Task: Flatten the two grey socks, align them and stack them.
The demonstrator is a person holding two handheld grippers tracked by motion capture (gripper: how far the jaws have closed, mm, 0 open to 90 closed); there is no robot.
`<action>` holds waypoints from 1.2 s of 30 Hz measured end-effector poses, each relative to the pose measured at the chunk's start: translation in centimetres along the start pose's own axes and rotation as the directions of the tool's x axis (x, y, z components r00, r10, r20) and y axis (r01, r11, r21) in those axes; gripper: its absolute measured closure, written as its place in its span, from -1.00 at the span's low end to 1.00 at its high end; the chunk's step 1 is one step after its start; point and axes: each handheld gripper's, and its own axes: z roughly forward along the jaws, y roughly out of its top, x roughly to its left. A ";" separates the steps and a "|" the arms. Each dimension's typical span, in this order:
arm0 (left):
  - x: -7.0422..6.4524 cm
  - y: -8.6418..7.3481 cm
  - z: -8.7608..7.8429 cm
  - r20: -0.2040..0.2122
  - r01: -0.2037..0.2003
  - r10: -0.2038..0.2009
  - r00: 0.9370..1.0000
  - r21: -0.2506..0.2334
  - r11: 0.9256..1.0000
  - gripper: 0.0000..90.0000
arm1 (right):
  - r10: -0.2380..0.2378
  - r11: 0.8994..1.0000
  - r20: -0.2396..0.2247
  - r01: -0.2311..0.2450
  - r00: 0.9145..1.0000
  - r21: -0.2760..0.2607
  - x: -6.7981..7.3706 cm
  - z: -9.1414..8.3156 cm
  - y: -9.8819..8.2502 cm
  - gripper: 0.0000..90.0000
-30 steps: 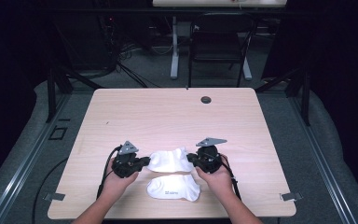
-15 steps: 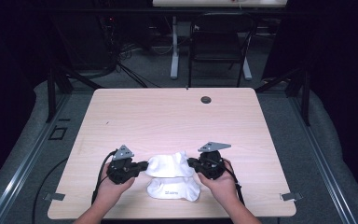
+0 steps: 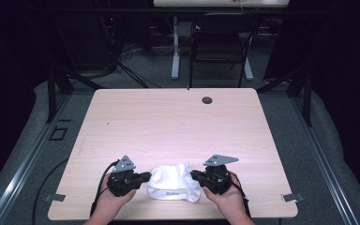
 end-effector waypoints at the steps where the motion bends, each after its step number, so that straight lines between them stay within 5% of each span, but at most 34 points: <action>1: -0.1 -0.1 0.0 0.002 -0.003 0.003 1.000 0.000 1.000 0.93 | 0.002 1.000 0.000 -0.002 1.000 -0.009 0.1 0.0 -0.2 0.93; 36: -1.1 -2.2 0.7 0.028 0.005 -0.006 1.000 0.030 1.000 0.92 | 0.034 0.999 -0.010 -0.034 0.999 0.024 0.1 -0.4 -2.8 0.93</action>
